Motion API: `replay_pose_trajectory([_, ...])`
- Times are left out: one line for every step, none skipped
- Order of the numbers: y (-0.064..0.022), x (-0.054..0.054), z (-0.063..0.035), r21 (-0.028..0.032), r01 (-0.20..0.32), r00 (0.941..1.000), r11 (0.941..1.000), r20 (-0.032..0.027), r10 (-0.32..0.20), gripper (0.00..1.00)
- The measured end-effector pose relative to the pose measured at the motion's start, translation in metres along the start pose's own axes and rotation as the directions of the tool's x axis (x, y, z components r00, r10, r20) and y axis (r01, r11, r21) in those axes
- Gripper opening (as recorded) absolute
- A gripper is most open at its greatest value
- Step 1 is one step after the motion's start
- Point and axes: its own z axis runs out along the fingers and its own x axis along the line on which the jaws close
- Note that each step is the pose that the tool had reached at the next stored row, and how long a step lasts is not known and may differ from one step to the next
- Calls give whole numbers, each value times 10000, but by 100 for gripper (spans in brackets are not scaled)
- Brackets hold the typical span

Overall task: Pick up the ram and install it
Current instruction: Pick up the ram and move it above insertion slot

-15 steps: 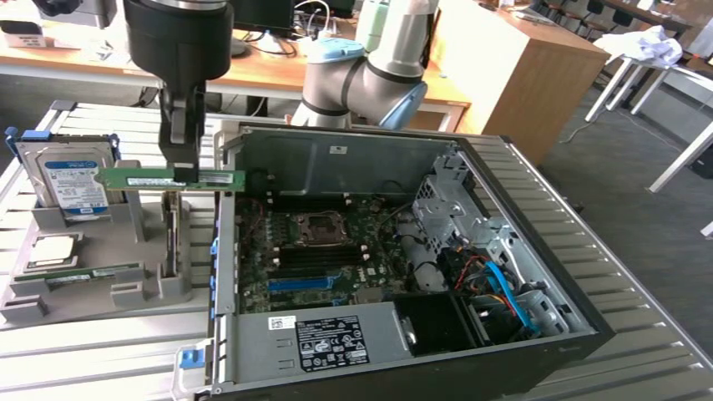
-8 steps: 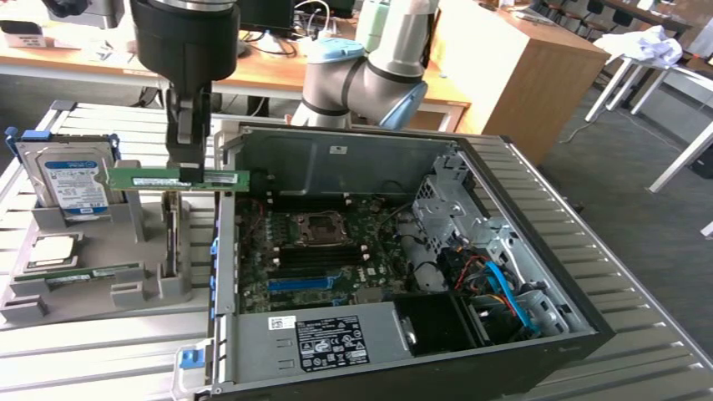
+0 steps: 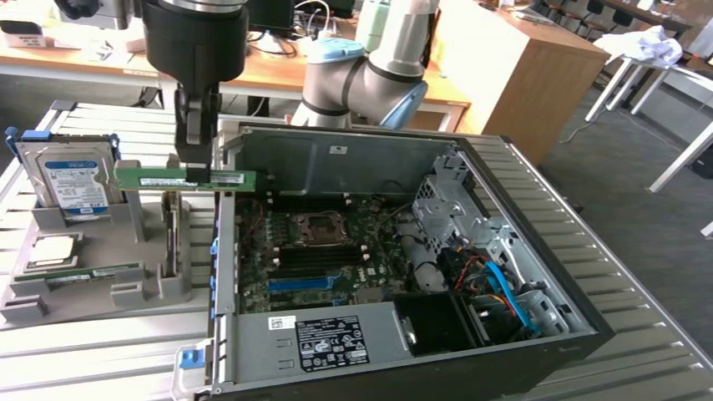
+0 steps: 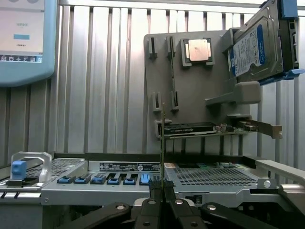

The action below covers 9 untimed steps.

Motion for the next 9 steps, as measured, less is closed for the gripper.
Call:
replay_pose_trajectory([-8, 0, -1, 0, 0, 10000, 10000, 0, 0, 13])
replay_pose_trajectory([-16, 0, -1, 0, 1, 10000, 10000, 0, -1, 13])
replay_pose_trajectory([-25, 0, -1, -1, 0, 10000, 10000, 0, 0, 13])
replay_pose_trajectory([-33, 0, -1, 0, 0, 10000, 10000, 0, 0, 13])
replay_pose_trajectory([-42, 0, -2, 0, 0, 10000, 10000, 0, 0, 13])
replay_pose_trajectory([-51, 0, -2, 0, 0, 10000, 10000, 0, 0, 13])
replay_pose_trajectory([-61, 0, -3, 0, 1, 10000, 10000, 0, -1, 13])
replay_pose_trajectory([-71, 0, -3, 0, 0, 10000, 10000, 0, 0, 13])
replay_pose_trajectory([-82, 1, -3, 0, 1, 10000, 10000, 0, -1, 13])
